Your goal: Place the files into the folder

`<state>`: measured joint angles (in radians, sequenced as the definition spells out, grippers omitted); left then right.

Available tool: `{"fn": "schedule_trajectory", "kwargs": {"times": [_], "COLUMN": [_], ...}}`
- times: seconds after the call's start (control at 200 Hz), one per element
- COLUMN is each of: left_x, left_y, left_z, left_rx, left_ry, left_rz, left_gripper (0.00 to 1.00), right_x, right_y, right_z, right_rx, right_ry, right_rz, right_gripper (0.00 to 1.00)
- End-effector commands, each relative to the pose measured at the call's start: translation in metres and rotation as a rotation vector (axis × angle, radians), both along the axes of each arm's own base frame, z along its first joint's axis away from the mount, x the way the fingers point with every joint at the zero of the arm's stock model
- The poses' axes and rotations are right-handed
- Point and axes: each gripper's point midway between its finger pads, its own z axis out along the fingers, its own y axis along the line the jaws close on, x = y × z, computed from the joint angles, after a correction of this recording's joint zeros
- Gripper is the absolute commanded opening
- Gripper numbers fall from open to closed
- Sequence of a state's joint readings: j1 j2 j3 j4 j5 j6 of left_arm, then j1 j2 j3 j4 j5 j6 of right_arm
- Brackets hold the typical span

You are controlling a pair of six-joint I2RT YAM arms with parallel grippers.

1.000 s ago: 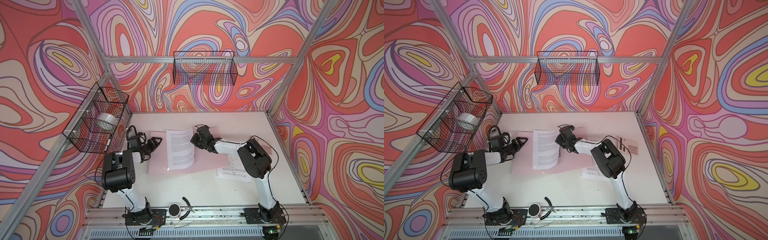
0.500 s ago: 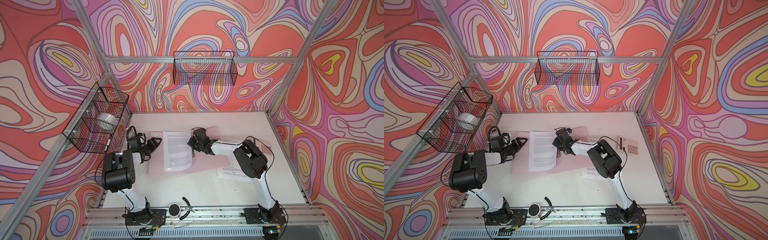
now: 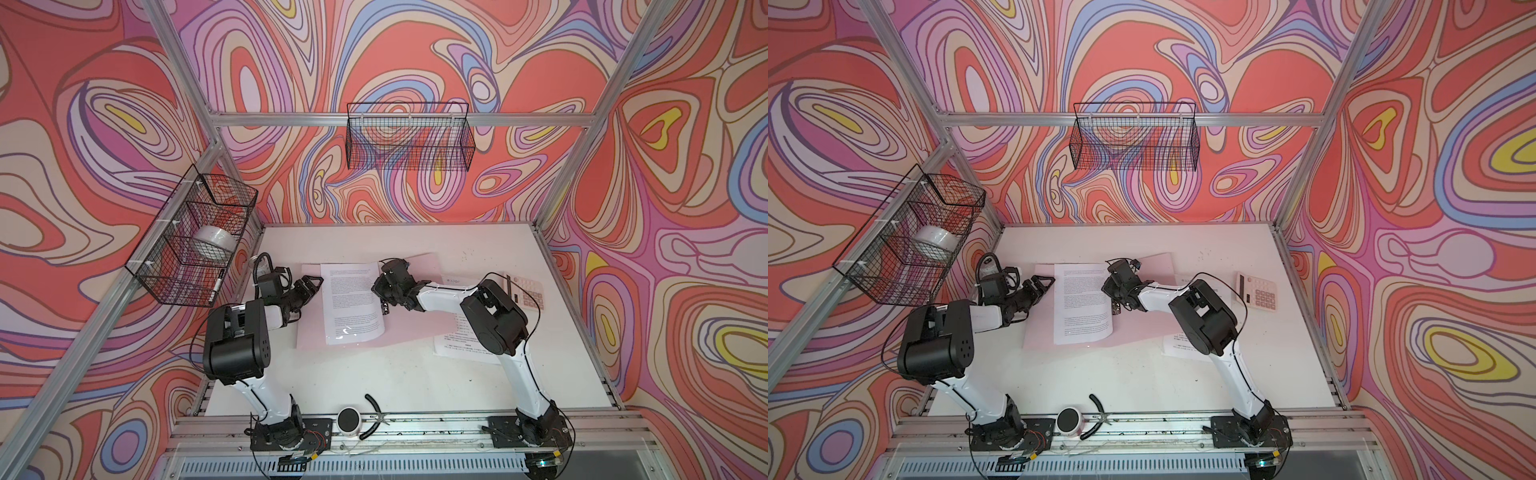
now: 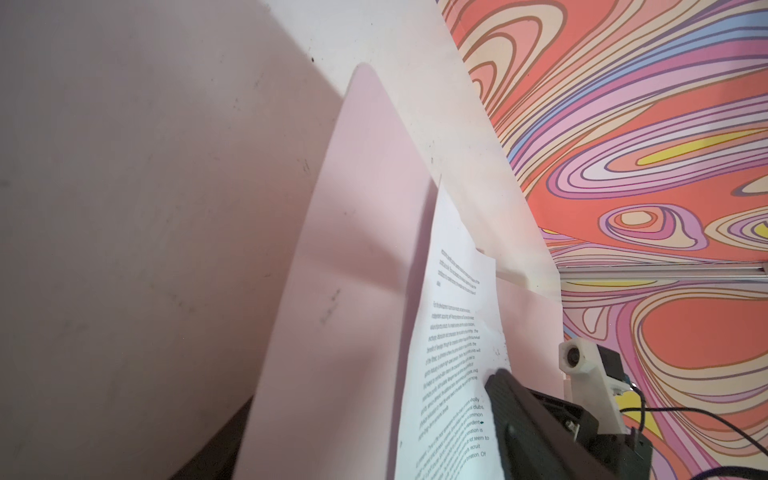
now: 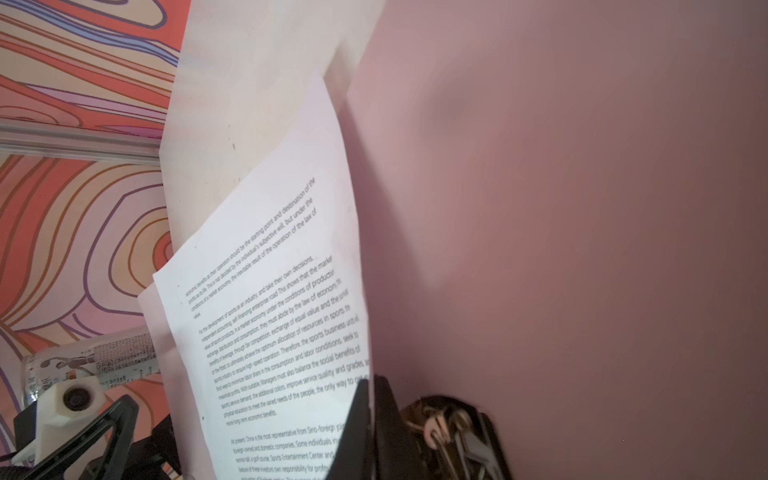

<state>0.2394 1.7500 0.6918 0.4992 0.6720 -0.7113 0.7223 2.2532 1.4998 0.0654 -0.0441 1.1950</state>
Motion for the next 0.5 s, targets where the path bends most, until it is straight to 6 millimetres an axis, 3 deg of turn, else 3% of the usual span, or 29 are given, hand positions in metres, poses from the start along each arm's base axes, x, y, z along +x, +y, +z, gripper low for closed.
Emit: {"fn": "schedule_trajectory", "kwargs": {"times": [0.0, 0.245, 0.496], "left_x": [0.001, 0.000, 0.001], "left_y": [0.004, 0.005, 0.005], "left_z": [0.003, 0.003, 0.003], "left_rx": [0.008, 0.010, 0.010], "left_ry": [-0.025, -0.024, -0.023], "left_rz": [0.016, 0.019, 0.021], "left_gripper": [0.77, 0.77, 0.77], "right_x": [0.009, 0.035, 0.042], "right_y": [-0.001, -0.020, -0.032], "right_z": [0.010, 0.029, 0.030], "right_rx": [-0.012, -0.004, -0.015], "right_ry": [-0.040, -0.089, -0.103], "right_rz": [-0.011, -0.068, -0.100], "right_gripper": [0.00, 0.00, 0.00]}}
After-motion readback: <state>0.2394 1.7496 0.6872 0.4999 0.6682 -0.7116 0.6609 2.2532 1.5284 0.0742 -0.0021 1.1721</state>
